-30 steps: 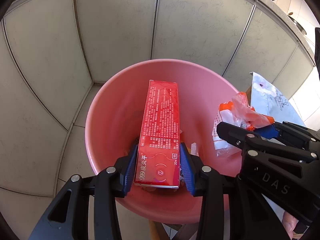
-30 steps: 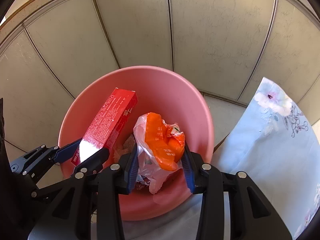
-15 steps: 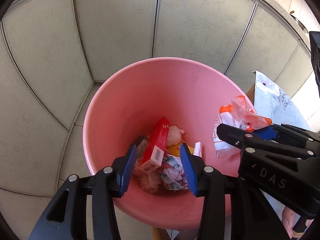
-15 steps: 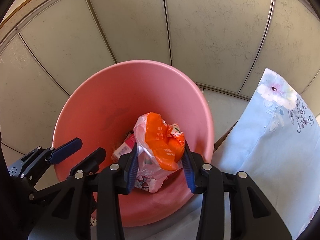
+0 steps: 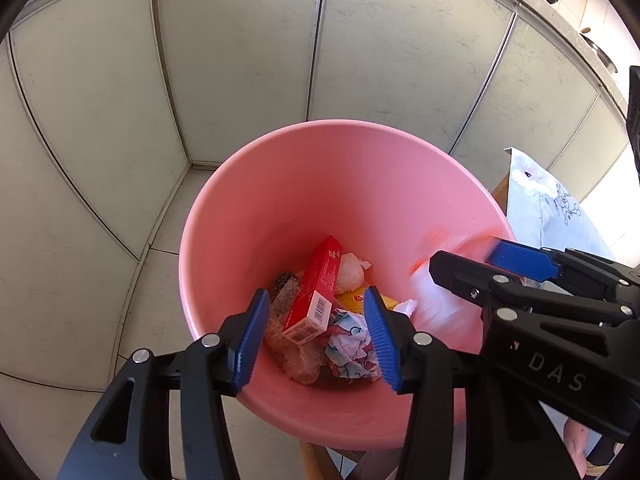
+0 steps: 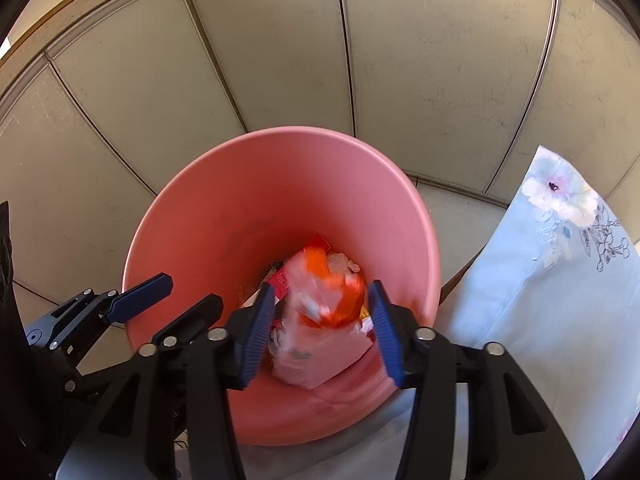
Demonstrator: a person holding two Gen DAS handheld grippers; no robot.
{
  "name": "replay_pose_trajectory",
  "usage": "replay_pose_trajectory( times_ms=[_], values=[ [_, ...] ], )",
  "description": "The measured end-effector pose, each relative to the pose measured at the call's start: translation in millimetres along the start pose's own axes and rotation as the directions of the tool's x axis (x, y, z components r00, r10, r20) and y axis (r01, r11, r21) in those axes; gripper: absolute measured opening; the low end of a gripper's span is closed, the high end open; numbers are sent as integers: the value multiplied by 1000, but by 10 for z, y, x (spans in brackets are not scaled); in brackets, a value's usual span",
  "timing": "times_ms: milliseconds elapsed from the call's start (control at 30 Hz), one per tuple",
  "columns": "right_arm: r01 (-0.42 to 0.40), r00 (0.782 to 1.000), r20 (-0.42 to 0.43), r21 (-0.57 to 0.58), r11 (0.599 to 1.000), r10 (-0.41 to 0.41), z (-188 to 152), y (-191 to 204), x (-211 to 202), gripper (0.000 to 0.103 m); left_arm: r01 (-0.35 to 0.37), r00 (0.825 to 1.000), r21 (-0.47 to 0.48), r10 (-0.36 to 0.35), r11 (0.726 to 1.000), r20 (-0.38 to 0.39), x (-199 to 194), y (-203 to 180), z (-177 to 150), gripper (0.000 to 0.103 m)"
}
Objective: Collect trash
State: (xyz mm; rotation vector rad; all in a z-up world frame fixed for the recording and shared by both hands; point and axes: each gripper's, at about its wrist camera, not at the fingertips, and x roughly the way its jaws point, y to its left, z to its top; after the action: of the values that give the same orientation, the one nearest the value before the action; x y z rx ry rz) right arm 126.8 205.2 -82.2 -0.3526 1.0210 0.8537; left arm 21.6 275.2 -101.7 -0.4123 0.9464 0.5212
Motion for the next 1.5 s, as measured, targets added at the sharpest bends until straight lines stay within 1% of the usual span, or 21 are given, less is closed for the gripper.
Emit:
replay_pose_trajectory(
  times_ms=[200,633,900,1133,1333,1500],
  values=[
    [11,1000,18,-10,1000,-11,-32,57,-68,50,3,1000,4,-3,1000,10,-66,22,-8,49],
    [19,995,99,14,1000,-20,-177,91,-365,50,15,999,18,-16,1000,48,-257,-37,12,49],
    [27,986,162,2,1000,-27,-321,140,-627,50,15,995,9,-16,1000,100,-483,-30,14,49],
    [57,973,225,-39,998,-47,-434,254,-836,50,8,988,14,-10,1000,157,-714,-29,8,49],
    [62,963,265,-29,998,-52,-504,275,-1021,50,5,980,27,-10,1000,199,-904,-51,-35,49],
    [97,947,310,-22,995,-85,-613,286,-1138,50,7,974,33,-15,999,227,-1041,-93,-74,49]
  ],
)
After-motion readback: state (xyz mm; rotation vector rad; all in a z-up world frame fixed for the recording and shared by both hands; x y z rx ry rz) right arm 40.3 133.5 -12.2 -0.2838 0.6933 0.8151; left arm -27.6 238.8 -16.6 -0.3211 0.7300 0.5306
